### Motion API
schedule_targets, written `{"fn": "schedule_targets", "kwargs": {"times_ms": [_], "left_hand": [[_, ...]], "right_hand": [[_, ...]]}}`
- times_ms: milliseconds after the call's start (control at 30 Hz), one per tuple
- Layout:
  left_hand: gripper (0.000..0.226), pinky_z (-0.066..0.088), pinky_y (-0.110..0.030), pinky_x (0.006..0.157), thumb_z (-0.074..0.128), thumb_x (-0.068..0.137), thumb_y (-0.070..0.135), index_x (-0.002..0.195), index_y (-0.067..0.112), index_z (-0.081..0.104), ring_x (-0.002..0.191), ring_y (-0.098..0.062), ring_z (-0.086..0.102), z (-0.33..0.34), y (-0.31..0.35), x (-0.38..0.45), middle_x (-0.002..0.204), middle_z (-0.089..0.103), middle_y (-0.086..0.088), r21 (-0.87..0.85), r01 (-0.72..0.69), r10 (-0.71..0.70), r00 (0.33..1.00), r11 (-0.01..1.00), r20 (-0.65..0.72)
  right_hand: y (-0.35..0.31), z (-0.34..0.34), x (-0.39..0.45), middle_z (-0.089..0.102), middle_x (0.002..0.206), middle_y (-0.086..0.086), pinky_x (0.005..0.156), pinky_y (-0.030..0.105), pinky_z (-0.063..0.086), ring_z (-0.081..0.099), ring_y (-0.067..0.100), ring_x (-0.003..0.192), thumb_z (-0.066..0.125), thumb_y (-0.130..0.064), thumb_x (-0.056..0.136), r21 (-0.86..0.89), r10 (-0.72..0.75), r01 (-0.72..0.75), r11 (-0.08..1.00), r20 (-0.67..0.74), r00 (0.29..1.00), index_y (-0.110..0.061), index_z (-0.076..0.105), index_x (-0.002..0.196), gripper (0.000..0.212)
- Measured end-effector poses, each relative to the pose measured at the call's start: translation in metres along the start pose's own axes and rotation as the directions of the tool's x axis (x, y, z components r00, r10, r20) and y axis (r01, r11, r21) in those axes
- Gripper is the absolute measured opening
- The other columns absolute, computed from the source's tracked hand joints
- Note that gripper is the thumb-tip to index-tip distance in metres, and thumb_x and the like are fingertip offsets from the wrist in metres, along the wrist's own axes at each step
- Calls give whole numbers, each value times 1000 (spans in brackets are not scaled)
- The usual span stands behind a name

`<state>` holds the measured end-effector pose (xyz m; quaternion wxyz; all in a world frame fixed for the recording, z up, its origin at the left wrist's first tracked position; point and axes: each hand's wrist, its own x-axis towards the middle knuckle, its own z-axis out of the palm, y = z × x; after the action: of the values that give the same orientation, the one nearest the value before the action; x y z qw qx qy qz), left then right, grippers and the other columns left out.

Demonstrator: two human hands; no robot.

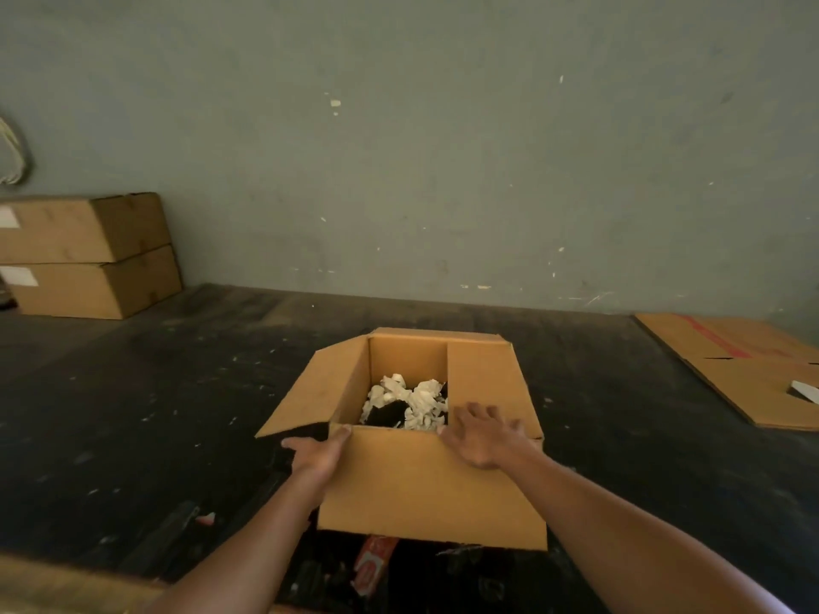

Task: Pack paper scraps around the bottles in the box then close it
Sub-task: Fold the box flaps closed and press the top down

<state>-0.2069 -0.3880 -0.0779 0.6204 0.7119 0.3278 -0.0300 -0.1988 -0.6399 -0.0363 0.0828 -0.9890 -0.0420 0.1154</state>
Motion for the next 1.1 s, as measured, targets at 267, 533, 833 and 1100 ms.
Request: {"fn": "schedule_targets", "kwargs": {"times_ms": [267,533,833,1100], "left_hand": [[79,34,-54,109,69,85,31,151,25,26,136,-35,36,-21,-4,10,149,38,-11,-241,38,-3,990,970,144],[54,32,-51,112,61,90,12,138,29,42,136,-25,40,-28,12,-1,143,48,-3,-478,-293,313,949,828,-38],[42,6,-60,117,47,99,34,136,50,40,148,-33,-16,-11,10,-6,164,-1,-2,439,-677,527,736,590,426],[36,35,-57,108,38,97,44,133,49,41,141,-35,29,1,7,-9,160,4,-8,702,-589,452,793,400,408]], "right_hand": [[12,29,2,3,164,2,112,68,2,-2,33,149,38,-66,90,-137,-67,55,989,-80,995,-33,12,153,76],[11,32,0,3,164,4,113,68,4,-2,33,150,38,-64,92,-172,-73,53,984,-115,991,-32,10,153,74],[19,35,-6,6,163,6,114,65,7,3,33,149,46,-63,88,-235,-161,127,964,-130,978,-30,11,152,81],[63,18,-35,9,163,0,121,44,4,5,20,150,56,-20,92,-223,-330,300,927,-112,937,-33,6,154,80]]}}
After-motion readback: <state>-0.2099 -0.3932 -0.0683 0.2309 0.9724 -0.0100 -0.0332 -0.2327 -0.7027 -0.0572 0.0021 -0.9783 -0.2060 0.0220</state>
